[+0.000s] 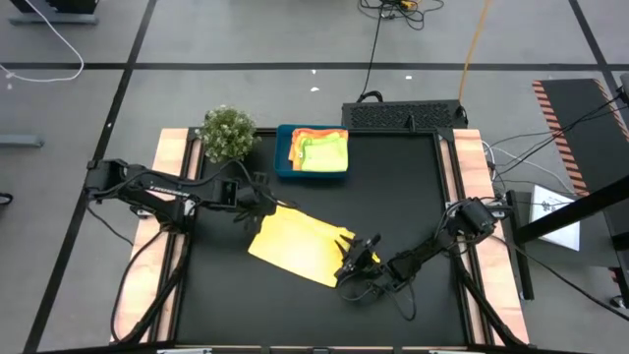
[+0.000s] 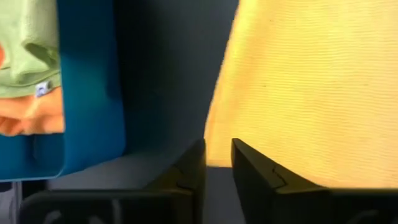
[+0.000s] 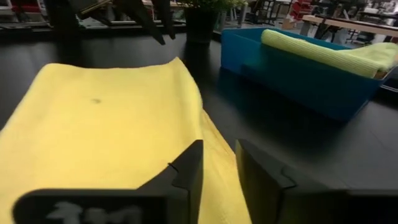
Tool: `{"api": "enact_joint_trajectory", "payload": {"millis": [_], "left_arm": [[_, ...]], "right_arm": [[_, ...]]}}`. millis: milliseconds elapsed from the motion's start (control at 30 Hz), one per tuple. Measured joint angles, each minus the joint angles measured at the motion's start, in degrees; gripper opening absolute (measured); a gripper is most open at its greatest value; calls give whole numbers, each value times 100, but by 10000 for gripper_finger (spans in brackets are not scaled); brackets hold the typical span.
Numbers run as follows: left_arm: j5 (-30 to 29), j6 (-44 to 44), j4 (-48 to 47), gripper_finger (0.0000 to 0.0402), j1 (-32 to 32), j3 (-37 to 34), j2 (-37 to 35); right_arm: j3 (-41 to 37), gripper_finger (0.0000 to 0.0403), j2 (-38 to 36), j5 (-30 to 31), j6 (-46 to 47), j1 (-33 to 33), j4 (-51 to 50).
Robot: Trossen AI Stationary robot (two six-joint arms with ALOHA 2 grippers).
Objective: Fold microfiber towels
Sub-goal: Fold the yellow microfiber towel
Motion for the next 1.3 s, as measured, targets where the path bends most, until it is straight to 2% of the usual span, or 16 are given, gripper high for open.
{"api": "enact_joint_trajectory", "payload": {"millis": [200,333,467,567,700,867,1133,1300], "left_arm": [[-326,-23,-8,111,-11,0,-27],[-77,-255,-6,119,-166,0,-189],[582,-609,70,120,-429,2,-302],[652,-1032,342,120,-673,-24,-297],[662,-1175,1662,120,-976,-358,-301],[986,-1141,3126,120,-1070,-947,-567],[1124,-1366,3480,120,-1049,-1713,-1234],[1122,-1513,3471,120,-1012,-2190,-1559]], "right_arm": [[0,130,0,242,-121,-17,-7],[2,144,-10,440,-306,5,-5],[4,143,-37,-278,-409,-88,38],[4,135,-37,-551,-349,-244,45],[2,127,-37,-696,-533,-412,202],[2,126,-143,-1364,-804,-541,384],[2,125,-622,-1517,-902,-756,88],[0,125,-617,-1684,-274,-846,-738]]}}
